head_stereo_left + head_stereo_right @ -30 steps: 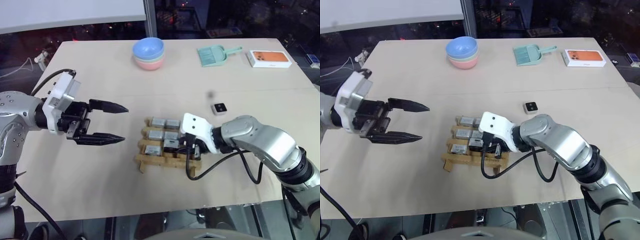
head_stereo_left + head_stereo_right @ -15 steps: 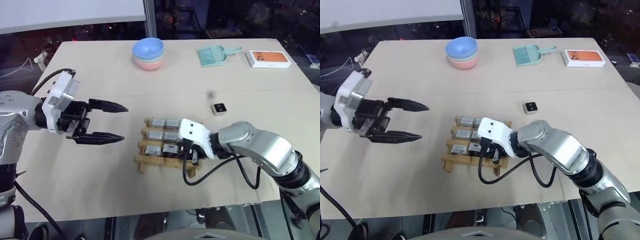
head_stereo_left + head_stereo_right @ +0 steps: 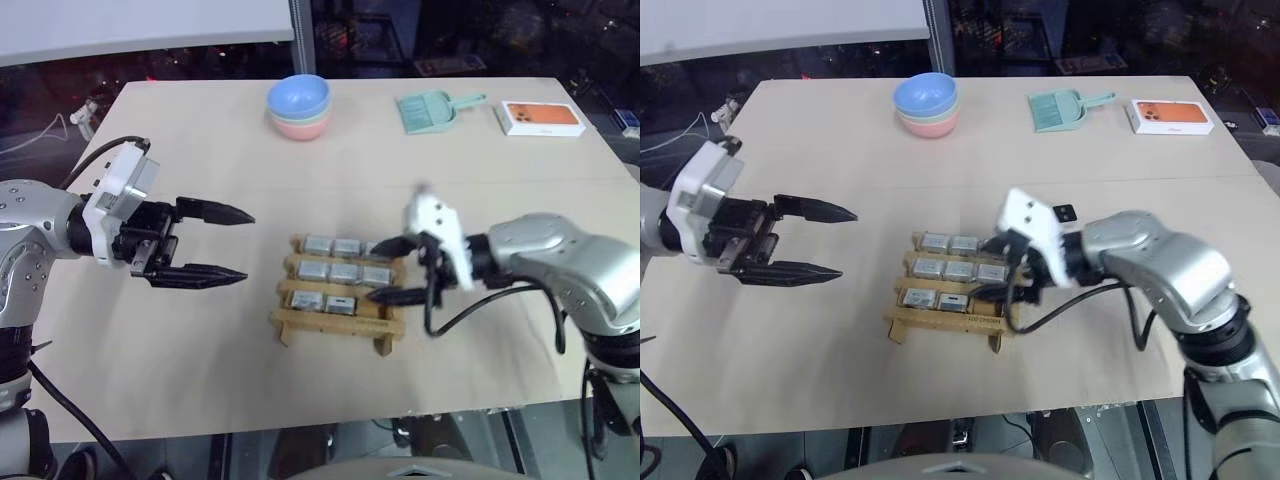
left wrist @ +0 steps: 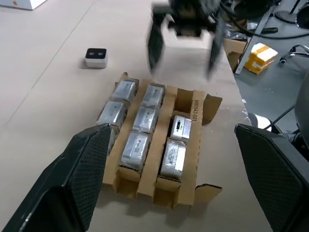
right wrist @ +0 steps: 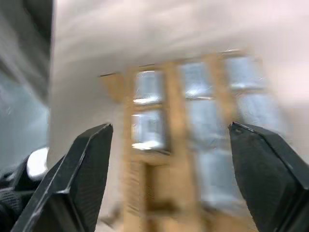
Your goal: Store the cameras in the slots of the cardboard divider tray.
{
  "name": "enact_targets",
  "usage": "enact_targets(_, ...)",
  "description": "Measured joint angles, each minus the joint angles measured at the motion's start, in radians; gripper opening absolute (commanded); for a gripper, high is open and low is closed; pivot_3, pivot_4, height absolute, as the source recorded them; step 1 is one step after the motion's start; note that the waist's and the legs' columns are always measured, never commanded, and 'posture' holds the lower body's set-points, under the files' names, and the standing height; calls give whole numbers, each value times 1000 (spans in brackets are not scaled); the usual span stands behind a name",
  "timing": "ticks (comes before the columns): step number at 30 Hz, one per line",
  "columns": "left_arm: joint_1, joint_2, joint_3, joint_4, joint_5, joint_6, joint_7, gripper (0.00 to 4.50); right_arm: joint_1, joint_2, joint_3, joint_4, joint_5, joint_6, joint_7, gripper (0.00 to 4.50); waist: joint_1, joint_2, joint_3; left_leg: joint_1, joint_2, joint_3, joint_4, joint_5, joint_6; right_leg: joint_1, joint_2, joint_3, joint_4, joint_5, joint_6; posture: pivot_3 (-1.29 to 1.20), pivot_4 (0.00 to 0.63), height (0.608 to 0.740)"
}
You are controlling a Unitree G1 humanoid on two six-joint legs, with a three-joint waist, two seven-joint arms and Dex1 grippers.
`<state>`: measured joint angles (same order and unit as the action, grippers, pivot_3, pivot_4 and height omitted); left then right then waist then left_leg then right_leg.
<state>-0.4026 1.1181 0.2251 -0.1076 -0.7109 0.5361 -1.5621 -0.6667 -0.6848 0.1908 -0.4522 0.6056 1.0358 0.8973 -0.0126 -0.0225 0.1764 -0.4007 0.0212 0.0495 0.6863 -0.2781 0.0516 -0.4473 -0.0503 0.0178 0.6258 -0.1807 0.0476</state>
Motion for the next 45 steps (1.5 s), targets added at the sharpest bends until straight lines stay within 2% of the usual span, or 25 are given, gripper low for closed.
enact_targets(2, 0, 0, 0, -1, 0, 0, 0, 4277, 5, -33, -12, 97, -59, -79, 0, 3789, 0, 0, 0, 0, 0, 0, 0, 0, 0, 0, 0, 0, 0, 0, 0, 0, 150, 740)
enact_targets(5, 2, 0, 1, -3, 0, 0, 1, 4277, 3, -25, -12, 301, -193, -222, -76, 3789, -2, 0, 0, 0, 0, 1, 0, 0, 0, 0, 0, 0, 0, 0, 0, 0, 150, 740)
enact_targets(10, 1, -4, 1, -3, 0, -2, 8, 4277, -2, 108, -13, 503, -354, -318, -279, 3789, -6, 0, 0, -1, 0, 1, -1, 0, 0, -2, 1, 1, 0, 2, 3, 0, 150, 740)
enact_targets(16, -12, -19, 1, -13, -8, 2, 17, 4277, 35, 222, -14, 507, -408, -275, -412, 3789, -1, 0, 0, -2, 0, 0, 0, 0, 0, -1, 1, 1, 0, 2, 3, 0, 150, 740)
enact_targets(25, -33, -19, -1, -19, -9, 2, 12, 4277, 70, 261, -64, 435, -484, -248, -561, 3789, -4, 0, 0, -1, 0, 0, -1, 0, 0, -1, 1, 1, 0, 2, 3, 0, 150, 740)
enact_targets(33, -57, -19, -28, 1, 0, 2, -5, 4277, 144, 334, -114, 374, -438, -112, -575, 3789, -4, 0, 0, -1, 0, 0, -1, 0, 0, -1, 1, 1, 0, 2, 3, 0, 150, 740)
enact_targets(45, -68, -21, -38, 3, 1, 2, -13, 4277, 145, 383, -161, 404, -463, -187, -645, 3789, -5, 0, 0, -1, 0, 0, -1, 0, 0, -1, 1, 1, 1, 2, 3, 0, 150, 740)
